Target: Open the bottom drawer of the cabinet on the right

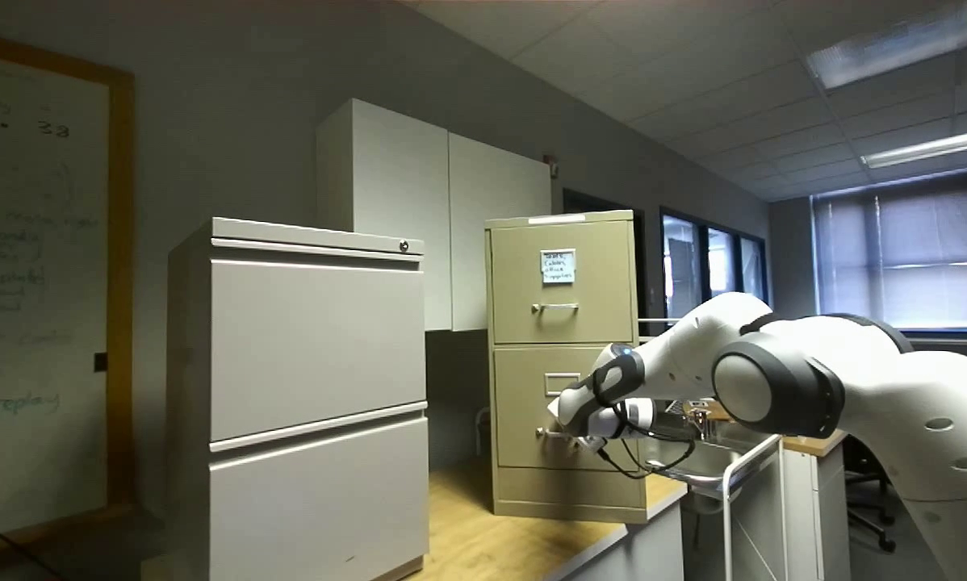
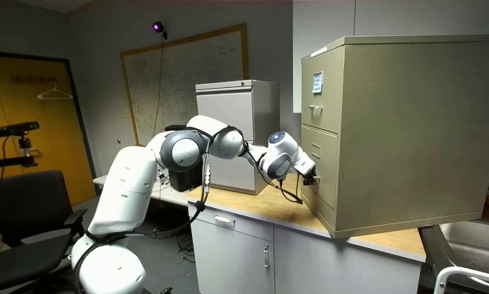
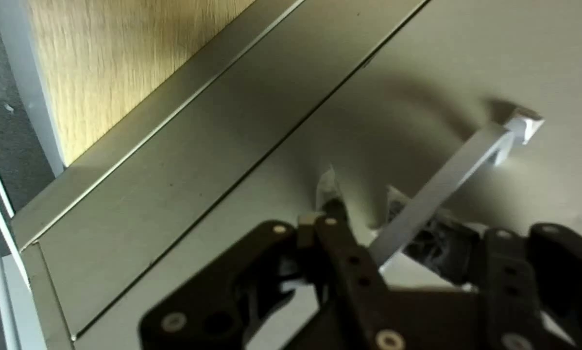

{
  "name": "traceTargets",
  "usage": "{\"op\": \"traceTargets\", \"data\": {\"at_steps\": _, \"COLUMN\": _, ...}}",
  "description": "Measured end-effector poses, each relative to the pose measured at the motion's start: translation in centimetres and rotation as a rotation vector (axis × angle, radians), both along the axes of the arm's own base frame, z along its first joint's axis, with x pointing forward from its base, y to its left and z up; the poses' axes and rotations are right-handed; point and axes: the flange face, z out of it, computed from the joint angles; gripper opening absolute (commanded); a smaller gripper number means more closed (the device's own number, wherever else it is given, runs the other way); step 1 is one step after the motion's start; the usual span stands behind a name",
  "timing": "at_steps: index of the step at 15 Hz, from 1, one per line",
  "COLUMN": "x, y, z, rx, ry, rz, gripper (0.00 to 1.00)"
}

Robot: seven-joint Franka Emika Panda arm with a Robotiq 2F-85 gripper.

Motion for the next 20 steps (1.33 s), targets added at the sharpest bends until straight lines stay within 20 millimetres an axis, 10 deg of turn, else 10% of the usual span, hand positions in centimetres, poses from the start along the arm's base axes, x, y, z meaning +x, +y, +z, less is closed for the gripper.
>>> {"op": "traceTargets", "data": {"at_steps": 8, "x": -1.1, "y": 2.0, "z": 0.1, "rx": -0.043, "ry": -0.013, "rz": 0.052, "gripper": 0.07}}
{"op": "traceTargets", "data": {"at_steps": 20, "x": -10.8, "y": 11.2, "z": 0.3, "rx": -0.035, "ry": 0.052, "rz": 0.262, "gripper": 0.09}}
